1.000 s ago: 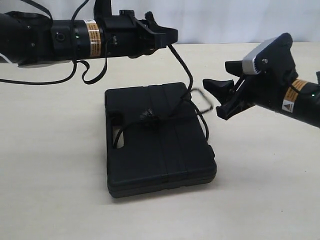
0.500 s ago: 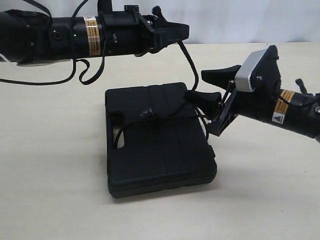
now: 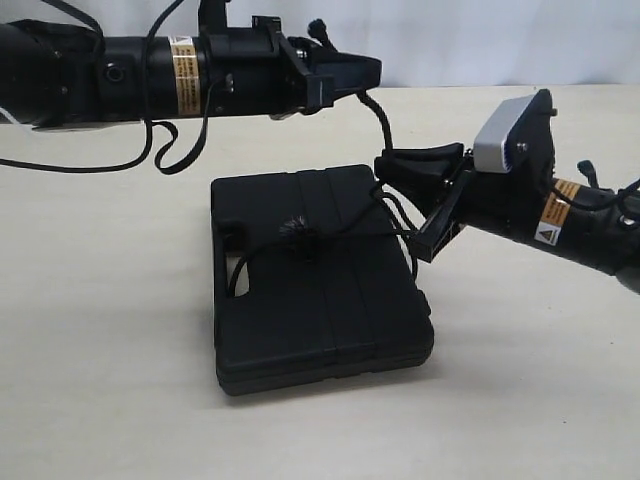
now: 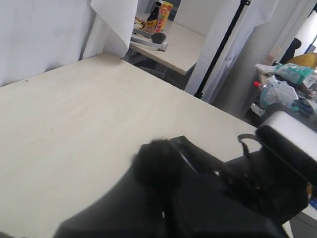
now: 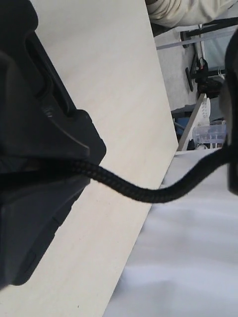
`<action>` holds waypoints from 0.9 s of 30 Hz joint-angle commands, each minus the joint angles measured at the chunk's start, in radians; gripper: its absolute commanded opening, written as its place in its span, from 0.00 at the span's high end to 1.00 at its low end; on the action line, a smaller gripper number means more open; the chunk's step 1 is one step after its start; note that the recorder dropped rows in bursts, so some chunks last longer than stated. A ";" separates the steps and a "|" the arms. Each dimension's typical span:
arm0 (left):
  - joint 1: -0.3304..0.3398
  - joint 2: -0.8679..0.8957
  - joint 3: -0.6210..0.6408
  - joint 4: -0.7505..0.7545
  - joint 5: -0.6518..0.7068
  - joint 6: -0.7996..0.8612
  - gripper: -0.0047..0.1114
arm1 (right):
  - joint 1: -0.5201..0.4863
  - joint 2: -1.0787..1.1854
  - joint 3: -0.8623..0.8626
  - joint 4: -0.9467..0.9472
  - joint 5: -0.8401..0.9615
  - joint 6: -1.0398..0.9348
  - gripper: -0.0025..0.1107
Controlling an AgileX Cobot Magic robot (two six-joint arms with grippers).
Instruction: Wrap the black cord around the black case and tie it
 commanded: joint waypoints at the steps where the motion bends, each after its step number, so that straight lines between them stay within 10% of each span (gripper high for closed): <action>1: -0.002 -0.006 -0.003 0.039 0.113 -0.018 0.95 | -0.003 0.003 -0.007 0.007 -0.026 0.034 0.94; 11: 0.001 -0.135 0.006 0.546 0.259 -0.454 0.51 | -0.003 0.003 -0.007 0.073 -0.023 0.082 0.94; 27: 0.045 -0.156 0.244 0.546 0.855 -0.561 0.50 | -0.003 0.003 -0.007 0.073 -0.017 0.106 0.94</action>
